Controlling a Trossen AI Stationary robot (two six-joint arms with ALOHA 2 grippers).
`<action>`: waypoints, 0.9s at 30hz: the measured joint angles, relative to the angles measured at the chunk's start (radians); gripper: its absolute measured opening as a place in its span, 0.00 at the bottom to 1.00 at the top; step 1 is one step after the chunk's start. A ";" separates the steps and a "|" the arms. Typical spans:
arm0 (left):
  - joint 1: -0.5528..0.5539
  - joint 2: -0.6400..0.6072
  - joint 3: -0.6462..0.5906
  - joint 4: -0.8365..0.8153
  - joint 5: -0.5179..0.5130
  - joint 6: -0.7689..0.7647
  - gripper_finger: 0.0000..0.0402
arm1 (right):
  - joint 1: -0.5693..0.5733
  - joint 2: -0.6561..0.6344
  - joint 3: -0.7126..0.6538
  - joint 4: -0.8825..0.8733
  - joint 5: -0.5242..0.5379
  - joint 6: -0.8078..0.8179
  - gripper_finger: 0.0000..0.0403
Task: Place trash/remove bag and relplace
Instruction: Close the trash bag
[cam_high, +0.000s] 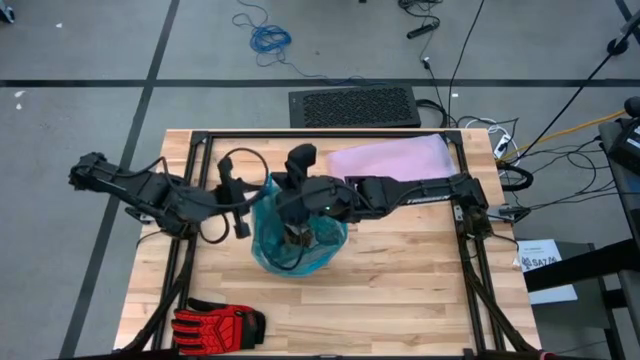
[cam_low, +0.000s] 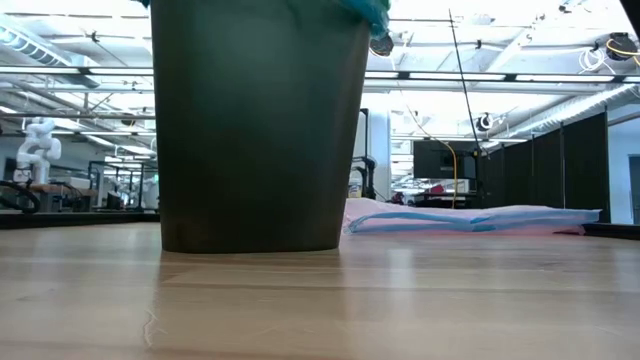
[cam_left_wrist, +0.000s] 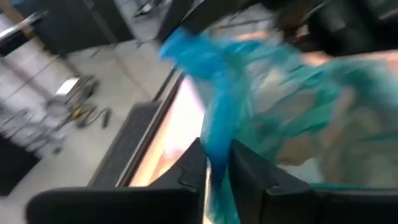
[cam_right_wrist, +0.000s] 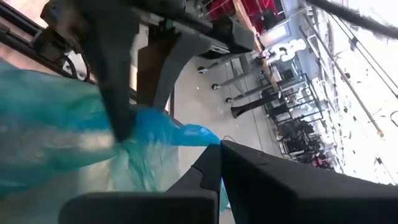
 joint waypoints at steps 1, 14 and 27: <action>-0.007 0.000 0.000 0.020 0.013 0.014 0.20 | 0.001 0.000 0.000 0.000 0.010 0.000 0.00; -0.051 -0.003 0.048 -0.002 -0.056 0.036 0.48 | 0.023 -0.045 0.000 0.075 0.070 -0.028 0.00; -0.050 -0.124 0.049 -0.003 -0.093 0.093 0.55 | 0.046 -0.093 0.000 0.075 0.063 -0.027 0.00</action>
